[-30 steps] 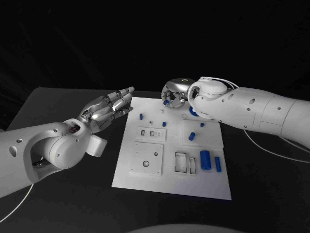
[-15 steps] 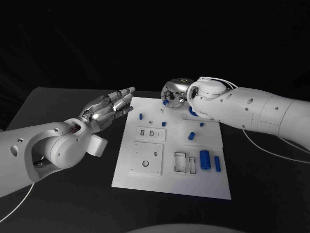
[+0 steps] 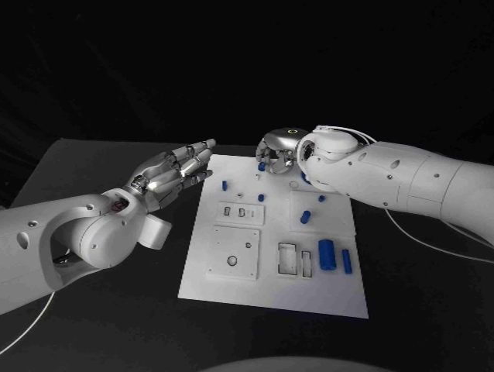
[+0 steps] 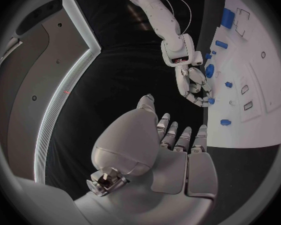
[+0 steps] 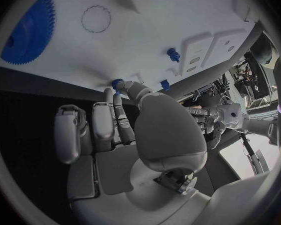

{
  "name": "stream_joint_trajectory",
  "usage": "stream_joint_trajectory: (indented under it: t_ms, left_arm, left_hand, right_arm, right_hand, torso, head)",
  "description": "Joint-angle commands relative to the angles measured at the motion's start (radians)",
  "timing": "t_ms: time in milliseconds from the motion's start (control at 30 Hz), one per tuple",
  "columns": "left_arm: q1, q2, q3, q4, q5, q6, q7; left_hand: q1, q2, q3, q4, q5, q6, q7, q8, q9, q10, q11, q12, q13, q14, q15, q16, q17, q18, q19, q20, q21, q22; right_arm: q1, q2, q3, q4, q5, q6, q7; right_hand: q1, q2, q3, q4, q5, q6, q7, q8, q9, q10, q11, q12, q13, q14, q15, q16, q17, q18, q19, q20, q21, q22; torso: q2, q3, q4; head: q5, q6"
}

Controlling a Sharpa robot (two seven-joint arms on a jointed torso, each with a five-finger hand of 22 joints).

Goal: Assemble the parts on the task board

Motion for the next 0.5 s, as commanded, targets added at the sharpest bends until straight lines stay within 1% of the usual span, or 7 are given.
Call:
stream_joint_trajectory:
  t_ms: [33, 133, 167, 233, 300, 400, 500]
  left_arm:
    - [0.001, 0.001, 0.001, 0.001, -0.005, 0.008, 0.005]
    - [0.001, 0.001, 0.001, 0.002, -0.005, 0.007, 0.003]
    - [0.001, 0.001, 0.001, 0.001, -0.005, 0.007, 0.003]
    - [0.001, 0.001, 0.001, 0.001, -0.005, 0.007, 0.003]
    - [0.001, 0.001, 0.001, 0.000, -0.005, 0.007, 0.003]
    - [0.001, 0.000, 0.000, -0.002, -0.005, 0.008, 0.004]
    - [0.001, -0.001, 0.000, -0.004, -0.005, 0.008, 0.005]
  left_hand:
    - [0.008, 0.000, 0.007, -0.001, 0.005, 0.007, 0.001, 0.005, 0.001, 0.002, 0.006, 0.004, 0.001, 0.001, -0.003, -0.001, 0.000, 0.009, -0.002, 0.005, 0.002, -0.013]
    - [0.009, 0.000, 0.007, -0.001, 0.006, 0.008, 0.002, 0.005, 0.001, 0.002, 0.006, 0.004, 0.001, 0.001, -0.003, -0.001, 0.000, 0.009, -0.001, 0.005, 0.003, -0.013]
    - [0.009, 0.001, 0.007, -0.001, 0.006, 0.008, 0.002, 0.005, 0.001, 0.002, 0.006, 0.004, 0.001, 0.001, -0.003, -0.001, 0.000, 0.009, -0.001, 0.005, 0.003, -0.013]
    - [0.010, 0.001, 0.008, -0.001, 0.006, 0.009, 0.003, 0.006, 0.001, 0.001, 0.007, 0.004, 0.001, 0.001, -0.003, -0.001, 0.000, 0.009, -0.001, 0.005, 0.003, -0.013]
    - [0.011, 0.001, 0.009, -0.002, 0.007, 0.009, 0.004, 0.006, 0.001, 0.001, 0.008, 0.004, 0.001, 0.001, -0.003, -0.001, 0.000, 0.009, -0.001, 0.006, 0.003, -0.013]
    - [0.012, 0.001, 0.009, -0.002, 0.007, 0.009, 0.004, 0.006, 0.001, 0.001, 0.008, 0.003, 0.001, 0.001, -0.003, -0.001, 0.000, 0.009, 0.000, 0.006, 0.003, -0.013]
    - [0.013, 0.001, 0.009, -0.003, 0.008, 0.009, 0.005, 0.007, 0.001, 0.001, 0.009, 0.003, 0.001, 0.001, -0.003, -0.001, 0.000, 0.009, 0.000, 0.006, 0.003, -0.013]
  right_arm:
    - [-0.001, 0.002, 0.000, -0.001, -0.013, 0.020, -0.011]
    - [-0.001, 0.001, 0.000, 0.001, -0.013, 0.019, -0.017]
    - [-0.001, -0.001, 0.000, 0.001, -0.013, 0.017, -0.018]
    - [-0.001, -0.004, 0.000, 0.002, -0.014, 0.008, -0.019]
    - [-0.002, -0.009, 0.000, 0.003, -0.015, -0.006, -0.019]
    - [-0.002, -0.023, 0.000, 0.011, -0.015, -0.034, -0.014]
    - [-0.001, -0.051, -0.001, 0.037, -0.016, -0.071, -0.006]
  right_hand:
    - [-0.008, -0.005, 0.010, 0.002, -0.025, -0.028, -0.008, -0.029, -0.027, -0.015, 0.002, -0.024, -0.011, -0.011, 0.003, -0.009, -0.009, 0.008, -0.013, 0.002, -0.010, 0.123]
    - [-0.005, -0.012, 0.016, 0.002, -0.067, -0.055, -0.019, -0.057, -0.057, -0.054, 0.013, -0.064, -0.029, -0.026, 0.010, -0.019, -0.028, 0.012, -0.027, 0.009, -0.023, 0.113]
    - [-0.002, -0.015, 0.016, 0.002, -0.091, -0.075, -0.024, -0.061, -0.072, -0.076, 0.019, -0.082, -0.037, -0.036, 0.015, -0.027, -0.041, 0.015, -0.036, 0.013, -0.031, 0.107]
    - [0.006, -0.019, 0.012, -0.004, -0.109, -0.112, -0.034, -0.062, -0.094, -0.107, 0.025, -0.104, -0.046, -0.054, 0.021, -0.039, -0.063, 0.019, -0.053, 0.019, -0.046, 0.096]
    - [0.014, -0.020, 0.000, -0.008, -0.143, -0.151, -0.044, -0.062, -0.118, -0.137, 0.029, -0.120, -0.052, -0.071, 0.025, -0.049, -0.081, 0.023, -0.069, 0.024, -0.060, 0.086]
    - [0.022, -0.019, -0.030, -0.009, -0.197, -0.204, -0.049, -0.059, -0.156, -0.176, 0.036, -0.133, -0.055, -0.106, 0.034, -0.072, -0.122, 0.033, -0.103, 0.031, -0.091, 0.064]
    - [0.028, -0.016, -0.052, -0.009, -0.222, -0.238, -0.049, -0.061, -0.182, -0.193, 0.040, -0.132, -0.053, -0.136, 0.036, -0.094, -0.162, 0.039, -0.131, 0.037, -0.118, 0.046]
  torso:
    - [-0.001, -0.0007, 0.0004]
    - [0.000, -0.0006, -0.0002]
    - [0.000, -0.0005, -0.0001]
    - [-0.001, -0.0006, -0.0002]
    - [-0.002, -0.0002, -0.0005]
    - [-0.004, 0.0000, -0.0021]
    - [-0.006, 0.0004, -0.0045]
  head:
    - [0.001, -0.002]
    - [0.002, -0.002]
    - [0.002, -0.001]
    - [0.003, -0.001]
    - [0.005, 0.000]
    - [0.008, 0.002]
    - [0.013, 0.006]
